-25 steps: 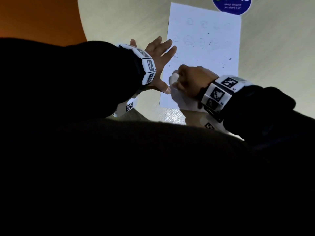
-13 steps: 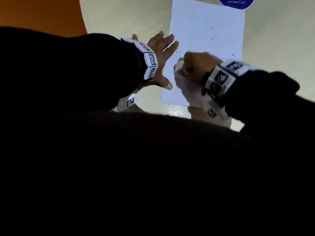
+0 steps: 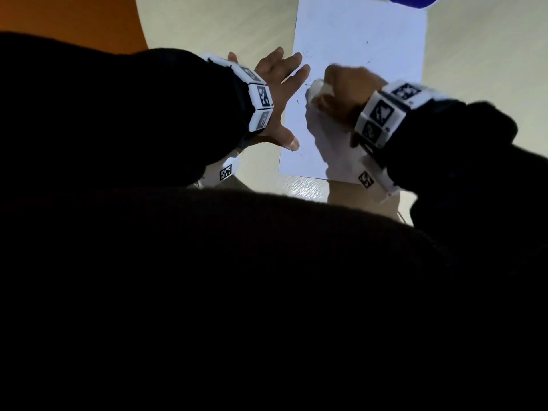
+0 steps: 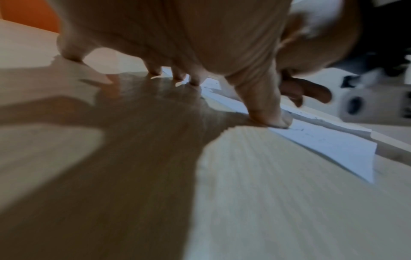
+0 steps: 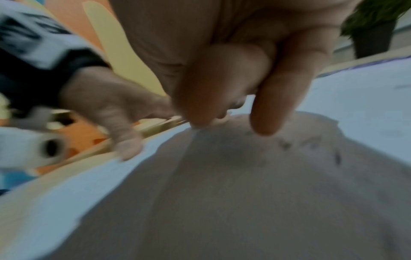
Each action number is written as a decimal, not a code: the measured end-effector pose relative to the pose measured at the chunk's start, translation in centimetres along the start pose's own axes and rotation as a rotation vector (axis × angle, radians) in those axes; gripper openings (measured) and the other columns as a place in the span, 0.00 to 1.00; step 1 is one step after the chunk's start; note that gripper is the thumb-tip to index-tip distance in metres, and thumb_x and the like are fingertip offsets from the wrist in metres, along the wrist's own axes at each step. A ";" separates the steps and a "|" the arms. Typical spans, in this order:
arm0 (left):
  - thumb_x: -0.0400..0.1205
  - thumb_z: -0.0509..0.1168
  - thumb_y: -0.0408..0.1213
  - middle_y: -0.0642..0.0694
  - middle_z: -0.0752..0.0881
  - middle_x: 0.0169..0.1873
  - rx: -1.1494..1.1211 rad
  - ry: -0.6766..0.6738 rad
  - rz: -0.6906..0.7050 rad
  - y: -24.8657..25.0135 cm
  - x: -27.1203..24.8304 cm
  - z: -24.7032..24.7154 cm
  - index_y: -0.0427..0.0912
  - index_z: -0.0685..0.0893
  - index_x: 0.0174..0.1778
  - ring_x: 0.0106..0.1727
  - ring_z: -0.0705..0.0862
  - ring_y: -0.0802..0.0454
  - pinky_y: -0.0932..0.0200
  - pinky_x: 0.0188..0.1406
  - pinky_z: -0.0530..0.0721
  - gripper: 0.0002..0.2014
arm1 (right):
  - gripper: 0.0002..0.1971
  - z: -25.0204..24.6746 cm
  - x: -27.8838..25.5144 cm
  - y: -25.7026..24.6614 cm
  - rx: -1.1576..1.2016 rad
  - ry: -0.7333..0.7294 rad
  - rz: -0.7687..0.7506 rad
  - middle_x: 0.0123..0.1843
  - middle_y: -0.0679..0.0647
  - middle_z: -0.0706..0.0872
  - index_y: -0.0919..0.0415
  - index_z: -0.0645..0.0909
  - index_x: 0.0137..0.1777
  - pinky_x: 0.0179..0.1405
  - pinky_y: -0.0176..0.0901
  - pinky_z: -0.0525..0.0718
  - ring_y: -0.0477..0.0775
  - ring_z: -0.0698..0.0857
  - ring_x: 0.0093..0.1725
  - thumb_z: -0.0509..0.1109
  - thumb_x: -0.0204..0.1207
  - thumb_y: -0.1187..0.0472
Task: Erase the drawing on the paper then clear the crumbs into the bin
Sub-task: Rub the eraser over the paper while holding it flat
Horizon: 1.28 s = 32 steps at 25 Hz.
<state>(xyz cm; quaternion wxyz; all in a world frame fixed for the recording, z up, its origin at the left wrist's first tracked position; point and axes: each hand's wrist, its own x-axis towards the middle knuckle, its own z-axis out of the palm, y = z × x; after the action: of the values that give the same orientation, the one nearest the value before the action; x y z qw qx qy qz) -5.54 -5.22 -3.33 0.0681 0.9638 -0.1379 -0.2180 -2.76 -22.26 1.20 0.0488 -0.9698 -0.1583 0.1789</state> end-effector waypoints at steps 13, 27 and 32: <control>0.63 0.65 0.75 0.53 0.40 0.84 0.034 0.027 -0.005 -0.2 0.1 0.2 0.52 0.40 0.84 0.84 0.38 0.49 0.16 0.67 0.47 0.61 | 0.13 1.1 -2.3 -1.2 0.007 -0.102 -0.031 0.49 0.63 0.83 0.64 0.78 0.57 0.39 0.46 0.70 0.63 0.83 0.54 0.63 0.78 0.57; 0.56 0.62 0.82 0.51 0.41 0.85 -0.002 0.042 0.043 -1.8 3.5 -0.8 0.60 0.40 0.83 0.84 0.37 0.46 0.19 0.69 0.43 0.64 | 0.16 -1.2 2.3 0.7 -0.021 -0.145 -0.020 0.49 0.56 0.79 0.58 0.74 0.60 0.43 0.45 0.69 0.59 0.77 0.47 0.60 0.80 0.48; 0.53 0.56 0.84 0.54 0.38 0.84 -0.009 0.016 0.006 -1.8 3.3 -1.1 0.61 0.38 0.83 0.84 0.35 0.48 0.16 0.67 0.42 0.65 | 0.13 -1.9 4.0 0.5 0.028 -0.064 -0.024 0.54 0.62 0.83 0.60 0.75 0.55 0.42 0.44 0.69 0.62 0.81 0.50 0.60 0.79 0.52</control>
<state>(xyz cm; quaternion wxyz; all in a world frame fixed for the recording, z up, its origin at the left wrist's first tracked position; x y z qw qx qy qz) -1.75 -4.44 -4.02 0.0741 0.9648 -0.1392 -0.2107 1.57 -21.50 1.58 0.0597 -0.9609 -0.1689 0.2113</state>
